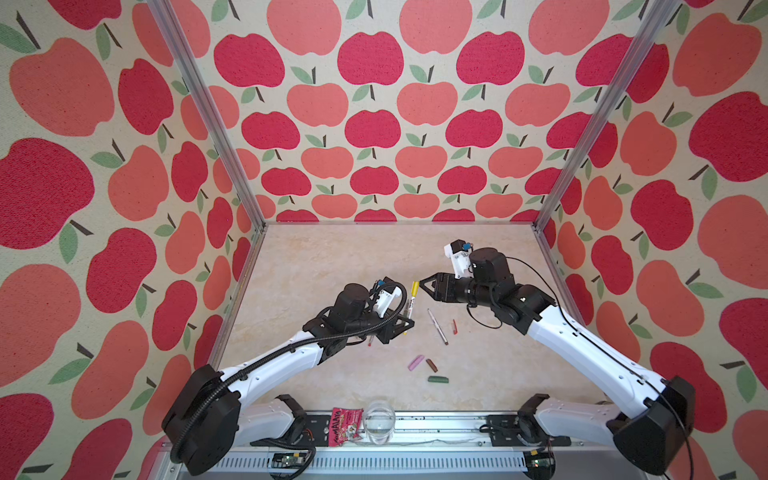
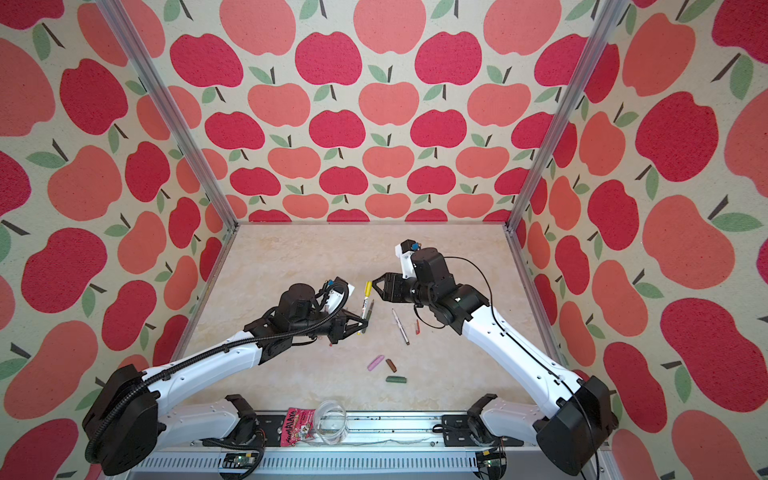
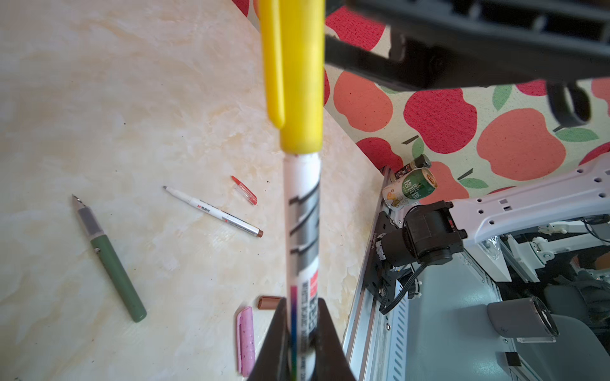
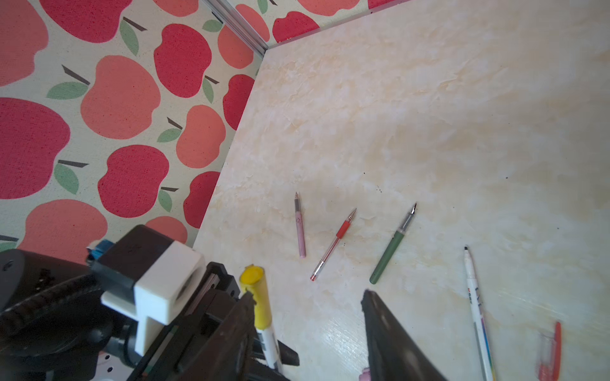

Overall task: Insert the pens into the pen caps
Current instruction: 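Lower the yellow cap onto the white marker tip with the right gripper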

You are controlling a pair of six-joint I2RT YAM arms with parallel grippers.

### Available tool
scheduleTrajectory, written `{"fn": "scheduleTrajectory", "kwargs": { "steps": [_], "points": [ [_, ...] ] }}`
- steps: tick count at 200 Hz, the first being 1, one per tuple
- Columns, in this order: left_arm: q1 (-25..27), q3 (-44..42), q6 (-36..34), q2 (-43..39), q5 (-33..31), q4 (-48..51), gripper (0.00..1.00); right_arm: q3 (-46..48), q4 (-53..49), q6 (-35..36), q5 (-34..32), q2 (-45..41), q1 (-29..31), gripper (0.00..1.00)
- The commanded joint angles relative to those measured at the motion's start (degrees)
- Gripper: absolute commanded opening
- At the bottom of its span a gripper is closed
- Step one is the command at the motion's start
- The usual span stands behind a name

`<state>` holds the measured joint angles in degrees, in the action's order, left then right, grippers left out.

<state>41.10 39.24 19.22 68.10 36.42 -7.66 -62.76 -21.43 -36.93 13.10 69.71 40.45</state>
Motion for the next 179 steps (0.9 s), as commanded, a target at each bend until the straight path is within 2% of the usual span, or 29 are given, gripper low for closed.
{"fn": "scheduleTrajectory", "kwargs": {
  "steps": [1,19,39,55,82,104,121,155,179],
  "points": [
    [-0.4,1.96,-6.36,-1.77,2.52,4.14,0.0,-2.97,-1.95,5.05,6.95,1.13,-0.19,0.55],
    [-0.59,1.98,-5.92,-1.62,4.81,2.91,0.0,-3.29,0.28,6.14,11.75,1.74,-0.19,0.54],
    [-0.6,2.07,-4.62,-1.14,6.72,1.42,0.0,-2.1,2.91,6.03,13.12,0.79,-0.1,0.54],
    [-0.69,2.42,-4.03,-1.11,7.25,0.94,0.0,-1.48,2.68,6.23,11.49,-0.3,-0.19,0.54],
    [-0.71,3.07,-3.4,-1.21,8.35,0.46,0.0,-1.51,-0.72,7.24,5.07,-2.05,-1.07,0.54],
    [-0.73,3.88,-3.4,-1.23,8.97,0.97,0.0,-0.6,-0.78,6.12,0.85,-4.81,-3.46,0.54],
    [-0.75,4.41,-3.45,-1.03,9.52,1.2,0.0,0.54,0.53,5.22,0.21,-7.16,-5.58,0.54],
    [-0.76,5.09,-3.58,0.22,10.33,1.51,0.0,0.83,3.8,6.16,7.05,-8.46,-7.0,0.55],
    [-0.76,5.49,-3.49,1.22,10.43,1.25,0.0,0.64,6.76,5.61,15.67,-6.88,-6.88,0.57]
  ]
}}
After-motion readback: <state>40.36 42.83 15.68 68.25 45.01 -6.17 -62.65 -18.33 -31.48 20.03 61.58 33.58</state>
